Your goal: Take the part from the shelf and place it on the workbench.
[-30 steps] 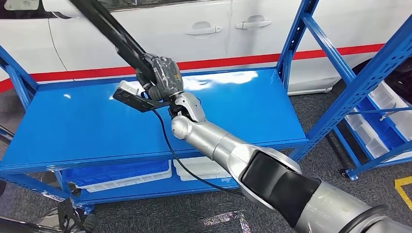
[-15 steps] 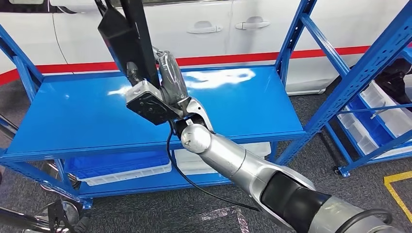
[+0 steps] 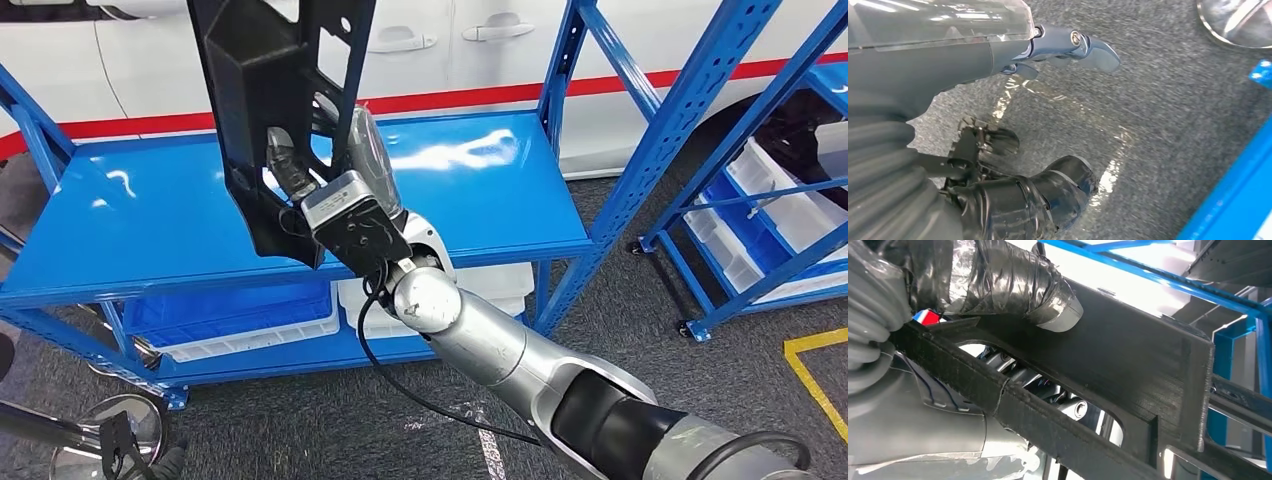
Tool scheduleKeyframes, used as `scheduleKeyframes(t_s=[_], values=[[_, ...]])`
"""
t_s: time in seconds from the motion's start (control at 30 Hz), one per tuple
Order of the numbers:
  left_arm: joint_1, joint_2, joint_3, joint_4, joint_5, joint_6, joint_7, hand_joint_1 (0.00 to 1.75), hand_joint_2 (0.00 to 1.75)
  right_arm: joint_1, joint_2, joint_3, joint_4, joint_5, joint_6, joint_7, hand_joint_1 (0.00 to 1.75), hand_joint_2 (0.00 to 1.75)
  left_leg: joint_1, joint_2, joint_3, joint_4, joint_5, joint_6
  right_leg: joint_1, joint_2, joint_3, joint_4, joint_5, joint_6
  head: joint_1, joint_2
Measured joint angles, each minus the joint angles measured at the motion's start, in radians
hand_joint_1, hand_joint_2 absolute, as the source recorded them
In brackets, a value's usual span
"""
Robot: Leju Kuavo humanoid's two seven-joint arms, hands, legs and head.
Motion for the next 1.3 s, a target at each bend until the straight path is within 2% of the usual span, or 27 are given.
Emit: scheduleKeyframes(t_s=[0.03, 0.1, 0.17, 0.23, 0.27, 0.3, 0.37, 0.4, 0.43, 0.47, 0.53, 0.57, 0.63, 0.67, 0.73, 0.77, 0.8, 0.87, 0.9, 0.93, 1.0, 1.07, 1.1, 1.17, 1.23, 1.27, 1.3], values=[[-0.001, 0.0, 0.0, 0.0, 0.0, 0.0, 0.0, 0.0, 1.75, 0.001, -0.001, 0.0, -0.004, -0.001, 0.0, 0.0, 1.75, 1.75, -0.002, 0.0, 0.047, -0.056, 0.014, 0.007, 0.001, 0.0, -0.012, 0.003, 0.008, 0.001, 0.0, 0.0], [-0.006, 0.001, 0.0, 0.0, 0.0, 0.0, 0.0, 0.0, 1.75, 0.002, -0.002, -0.001, -0.014, -0.003, 0.0, -0.001, 1.75, 1.75, -0.009, -0.001, 0.147, -0.195, -0.003, 0.018, 0.004, -0.001, -0.027, 0.006, 0.024, 0.008, 0.001, 0.0], [-0.01, 0.001, 0.0, 0.0, -0.001, 0.0, 0.0, 0.0, 1.75, 0.003, -0.003, -0.001, -0.02, -0.005, 0.002, -0.003, 1.75, 1.75, -0.015, -0.002, 0.187, -0.266, -0.021, 0.025, 0.002, -0.003, -0.031, -0.001, 0.042, 0.018, 0.002, 0.0], [-0.01, 0.0, 0.0, 0.0, 0.0, 0.0, 0.0, 0.0, 1.75, 0.005, -0.004, -0.002, -0.022, -0.007, 0.003, -0.005, 1.75, 1.75, -0.013, 0.001, 0.179, -0.282, 0.0, 0.034, 0.002, -0.002, -0.036, -0.008, 0.05, 0.029, 0.002, 0.0], [-0.01, -0.001, 0.0, 0.0, 0.0, 0.0, 0.0, 0.0, 1.75, 0.006, -0.005, -0.003, -0.024, -0.007, 0.003, -0.006, 1.75, 1.75, -0.01, 0.004, 0.172, -0.289, 0.012, 0.042, 0.002, -0.001, -0.044, 0.006, 0.028, 0.035, 0.003, 0.0], [-0.011, -0.001, 0.0, 0.0, 0.0, 0.0, 0.0, 0.0, 1.75, 0.006, -0.006, -0.004, -0.025, -0.007, 0.003, -0.006, 1.75, 1.75, -0.006, 0.007, 0.162, -0.295, 0.026, 0.049, 0.002, 0.0, -0.056, 0.038, -0.011, 0.04, 0.005, 0.0], [-0.011, -0.001, 0.0, 0.0, 0.0, 0.0, 0.001, 0.0, 1.75, 0.009, -0.009, -0.004, -0.027, -0.008, 0.003, -0.006, 1.75, 1.75, -0.004, 0.009, 0.137, -0.294, 0.049, 0.059, -0.005, -0.001, -0.089, 0.158, -0.11, 0.049, 0.009, 0.0], [-0.011, -0.002, 0.0, 0.0, 0.0, 0.0, 0.001, 0.0, 1.75, 0.01, -0.01, -0.004, -0.028, -0.008, 0.003, -0.006, 1.75, 1.75, -0.004, 0.01, 0.123, -0.292, 0.059, 0.058, -0.009, -0.001, -0.101, 0.22, -0.136, 0.055, 0.01, 0.0], [-0.01, -0.002, 0.0, 0.0, 0.0, 0.0, 0.001, 0.0, 1.75, 0.012, -0.01, -0.004, -0.028, -0.008, 0.003, -0.006, 1.75, 1.75, -0.003, 0.01, 0.107, -0.288, 0.068, 0.056, -0.012, -0.001, -0.104, 0.265, -0.14, 0.06, 0.01, 0.0], [-0.01, -0.002, 0.0, 0.0, 0.0, 0.0, 0.001, 0.0, 1.75, 0.012, -0.012, -0.004, -0.028, -0.008, 0.003, -0.006, 1.75, 1.75, -0.002, 0.011, 0.091, -0.282, 0.077, 0.054, -0.016, -0.001, -0.092, 0.28, -0.123, 0.065, 0.01, 0.0], [-0.01, -0.002, 0.0, 0.0, 0.0, 0.0, 0.002, 0.0, 1.75, 0.013, -0.013, -0.004, -0.029, -0.008, 0.003, -0.006, 1.75, 1.75, 0.003, 0.011, 0.058, -0.267, 0.091, 0.044, -0.025, -0.001, -0.019, 0.21, -0.072, 0.074, 0.01, 0.0], [-0.01, -0.002, 0.0, 0.0, 0.0, 0.0, 0.001, 0.0, 1.75, 0.012, -0.013, -0.005, -0.03, -0.008, 0.003, -0.006, 1.75, 1.75, 0.004, 0.011, 0.044, -0.258, 0.096, 0.038, -0.026, 0.0, 0.032, 0.142, -0.07, 0.076, 0.011, 0.0], [-0.011, -0.002, 0.0, 0.0, 0.0, 0.0, 0.001, 0.0, 1.75, 0.012, -0.013, -0.005, -0.034, -0.008, 0.003, -0.007, 1.75, 1.75, 0.003, 0.009, 0.024, -0.248, 0.111, 0.023, -0.022, 0.003, 0.102, 0.034, -0.092, 0.069, 0.012, 0.0], [-0.011, -0.002, 0.0, 0.0, -0.001, 0.0, 0.002, 0.0, 1.75, 0.012, -0.013, -0.005, -0.035, -0.008, 0.003, -0.007, 1.75, 1.75, 0.002, 0.008, 0.019, -0.25, 0.121, 0.016, -0.017, 0.004, 0.11, 0.013, -0.099, 0.061, 0.012, 0.0], [-0.008, -0.001, 0.0, 0.0, -0.001, 0.0, 0.002, 0.0, 1.75, 0.013, -0.014, -0.005, -0.036, -0.008, 0.004, -0.007, 1.75, 1.75, 0.004, 0.008, 0.012, -0.256, 0.133, 0.002, -0.016, 0.002, 0.096, 0.006, -0.083, 0.042, 0.012, 0.0], [-0.006, -0.001, 0.0, 0.0, -0.001, 0.0, 0.003, 0.0, 1.75, 0.013, -0.014, -0.005, -0.036, -0.009, 0.005, -0.007, 1.75, 1.75, 0.006, 0.007, 0.004, -0.247, 0.115, -0.003, -0.018, 0.0, 0.087, 0.004, -0.072, 0.032, 0.011, 0.0], [-0.005, -0.001, 0.0, 0.0, 0.0, 0.0, 0.003, 0.0, 1.75, 0.013, -0.014, -0.005, -0.036, -0.009, 0.006, -0.008, 1.75, 1.75, 0.007, 0.007, -0.008, -0.219, 0.078, -0.007, -0.02, -0.002, 0.076, 0.001, -0.06, 0.023, 0.009, 0.0], [-0.004, -0.001, 0.0, 0.0, 0.0, 0.0, 0.003, 0.0, 1.75, 0.014, -0.014, -0.005, -0.036, -0.01, 0.009, -0.008, 1.75, 1.75, 0.008, 0.007, -0.039, -0.106, -0.028, -0.011, -0.02, -0.004, 0.051, -0.001, -0.035, 0.01, 0.006, 0.0], [-0.004, -0.002, 0.0, 0.0, 0.0, 0.0, 0.003, 0.0, 1.75, 0.014, -0.014, -0.005, -0.036, -0.01, 0.01, -0.008, 1.75, 1.75, 0.008, 0.007, -0.049, -0.04, -0.064, -0.012, -0.018, -0.004, 0.036, -0.001, -0.023, 0.007, 0.004, 0.0], [-0.004, -0.002, 0.0, 0.0, 0.0, 0.0, 0.003, 0.0, 1.75, 0.014, -0.014, -0.005, -0.036, -0.01, 0.011, -0.008, 1.75, 1.75, 0.008, 0.007, -0.052, 0.013, -0.075, -0.013, -0.015, -0.004, 0.02, 0.0, -0.011, 0.006, 0.004, 0.0], [-0.004, -0.001, 0.0, 0.0, 0.0, 0.0, 0.003, 0.0, 1.75, 0.016, -0.014, -0.005, -0.036, -0.01, 0.011, -0.008, 1.75, 1.75, 0.006, 0.007, -0.017, 0.033, -0.033, -0.008, -0.012, -0.003, -0.013, 0.002, 0.013, 0.006, 0.004, 0.0], [-0.006, -0.001, 0.0, 0.0, -0.001, 0.0, 0.003, 0.0, 1.75, 0.017, -0.014, -0.005, -0.037, -0.01, 0.011, -0.008, 1.75, 1.75, 0.002, 0.006, 0.079, -0.068, 0.003, 0.003, -0.009, -0.003, -0.039, 0.004, 0.035, 0.011, 0.004, 0.0], [-0.009, -0.001, 0.0, 0.0, -0.001, 0.0, 0.003, 0.0, 1.75, 0.017, -0.014, -0.005, -0.037, -0.01, 0.011, -0.008, 1.75, 1.75, -0.001, 0.006, 0.138, -0.149, -0.006, 0.008, -0.008, -0.004, -0.048, 0.005, 0.044, 0.015, 0.005, 0.0], [-0.013, -0.001, 0.0, 0.0, -0.001, 0.0, 0.003, 0.0, 1.75, 0.017, -0.015, -0.005, -0.039, -0.01, 0.011, -0.008, 1.75, 1.75, -0.01, 0.004, 0.206, -0.255, -0.037, 0.016, -0.008, -0.007, -0.054, -0.001, 0.066, 0.024, 0.005, 0.0], [-0.013, -0.002, 0.0, 0.0, -0.001, 0.0, 0.003, 0.0, 1.75, 0.017, -0.015, -0.005, -0.039, -0.01, 0.011, -0.008, 1.75, 1.75, -0.009, 0.004, 0.203, -0.276, -0.025, 0.024, -0.01, -0.007, -0.058, -0.01, 0.086, 0.035, 0.005, 0.0], [-0.012, -0.003, 0.0, 0.0, -0.001, 0.0, 0.003, 0.0, 1.75, 0.018, -0.016, -0.005, -0.039, -0.01, 0.011, -0.008, 1.75, 1.75, -0.007, 0.006, 0.195, -0.281, -0.012, 0.032, -0.009, -0.006, -0.065, -0.003, 0.075, 0.041, 0.006, 0.0], [-0.012, -0.003, 0.0, 0.0, -0.001, 0.0, 0.003, 0.0, 1.75, 0.018, -0.016, -0.005, -0.04, -0.01, 0.011, -0.008, 1.75, 1.75, -0.004, 0.009, 0.185, -0.286, 0.002, 0.042, -0.008, -0.004, -0.075, 0.019, 0.045, 0.045, 0.007, 0.0]])
